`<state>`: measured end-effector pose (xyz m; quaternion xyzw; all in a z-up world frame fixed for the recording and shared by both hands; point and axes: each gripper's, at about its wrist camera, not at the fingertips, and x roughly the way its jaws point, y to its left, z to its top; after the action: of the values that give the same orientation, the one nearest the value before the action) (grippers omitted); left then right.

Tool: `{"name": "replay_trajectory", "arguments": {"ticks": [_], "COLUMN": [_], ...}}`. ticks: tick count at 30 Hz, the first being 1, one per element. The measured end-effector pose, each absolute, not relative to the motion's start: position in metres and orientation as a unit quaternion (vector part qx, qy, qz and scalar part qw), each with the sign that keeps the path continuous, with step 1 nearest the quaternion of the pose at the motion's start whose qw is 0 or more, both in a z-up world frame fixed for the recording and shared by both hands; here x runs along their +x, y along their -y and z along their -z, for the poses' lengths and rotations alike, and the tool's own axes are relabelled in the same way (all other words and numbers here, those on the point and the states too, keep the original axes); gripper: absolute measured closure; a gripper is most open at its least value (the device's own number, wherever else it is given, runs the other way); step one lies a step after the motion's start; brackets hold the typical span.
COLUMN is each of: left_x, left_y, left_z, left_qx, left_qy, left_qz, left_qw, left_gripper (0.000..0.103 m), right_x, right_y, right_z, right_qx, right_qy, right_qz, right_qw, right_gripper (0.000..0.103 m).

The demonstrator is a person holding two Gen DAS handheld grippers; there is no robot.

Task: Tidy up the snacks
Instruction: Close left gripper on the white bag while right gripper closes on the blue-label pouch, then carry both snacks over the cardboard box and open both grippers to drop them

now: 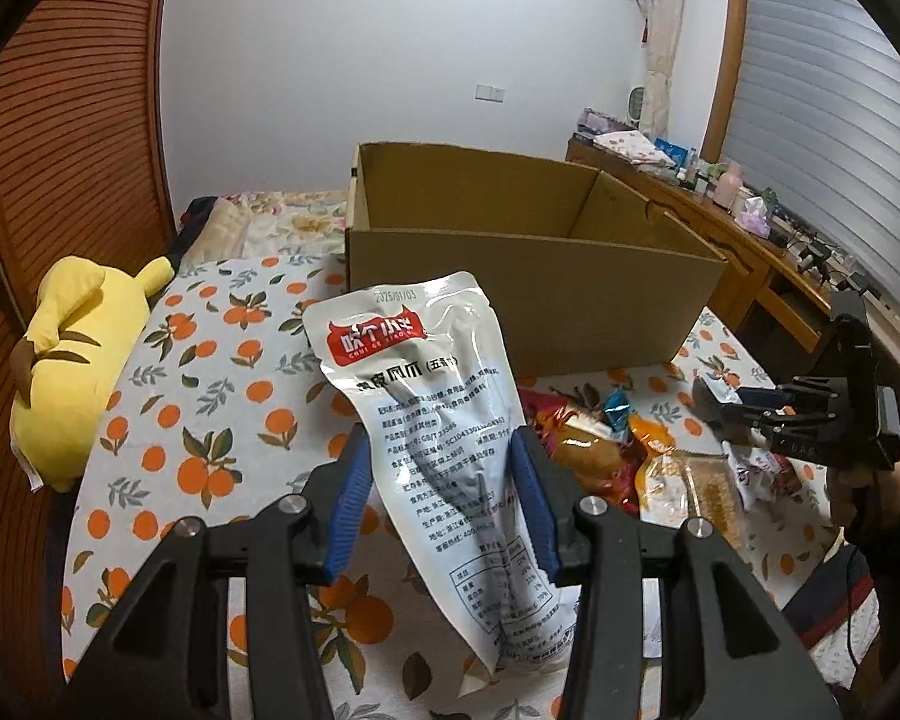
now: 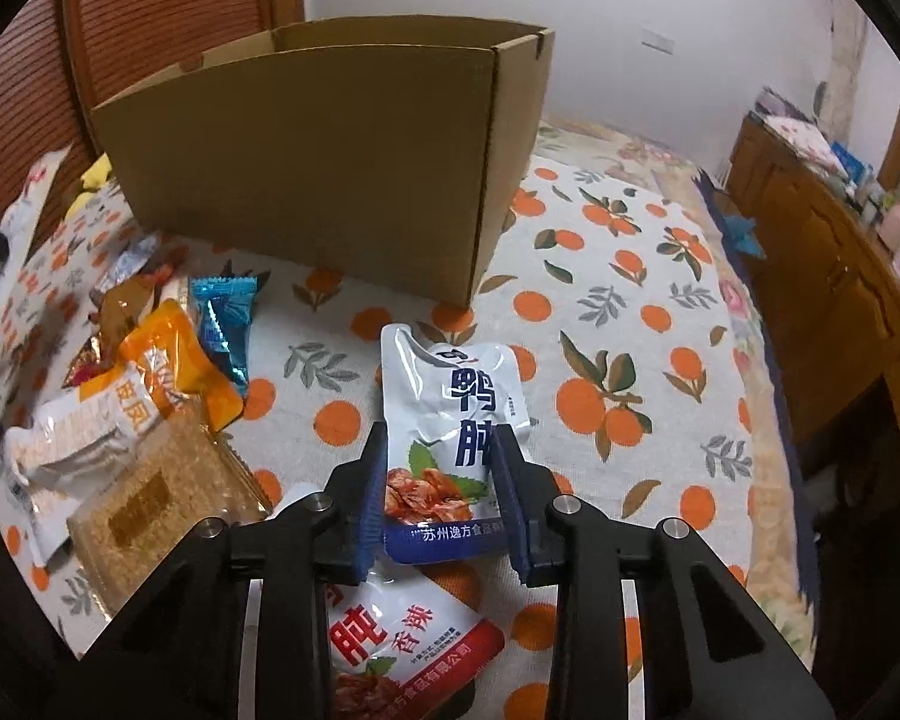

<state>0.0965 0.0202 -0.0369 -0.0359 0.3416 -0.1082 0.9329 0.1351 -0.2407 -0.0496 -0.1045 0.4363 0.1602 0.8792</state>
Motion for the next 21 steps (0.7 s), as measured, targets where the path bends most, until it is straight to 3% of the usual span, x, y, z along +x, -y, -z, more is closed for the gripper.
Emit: {"name": "replay_trajectory", "arguments": {"ticks": [10,21], "left_x": [0.095,0.116], "left_y": [-0.009,-0.006], "left_z": [0.013,-0.036], "left_qx": [-0.036,-0.025], "left_qy": [-0.319,-0.278], "left_qz": [0.128,0.135], "left_qw": [0.938,0.951], "left_gripper": [0.058,0.058], "right_x": [0.120,0.107], "right_y": [0.234,0.211], "right_z": [0.028,-0.035], "right_qx": [-0.105,-0.120], "right_qy": [-0.401,-0.331], "right_qz": [-0.170,-0.196], "right_qw": [0.894,0.915], "right_gripper": [0.071,0.071]}}
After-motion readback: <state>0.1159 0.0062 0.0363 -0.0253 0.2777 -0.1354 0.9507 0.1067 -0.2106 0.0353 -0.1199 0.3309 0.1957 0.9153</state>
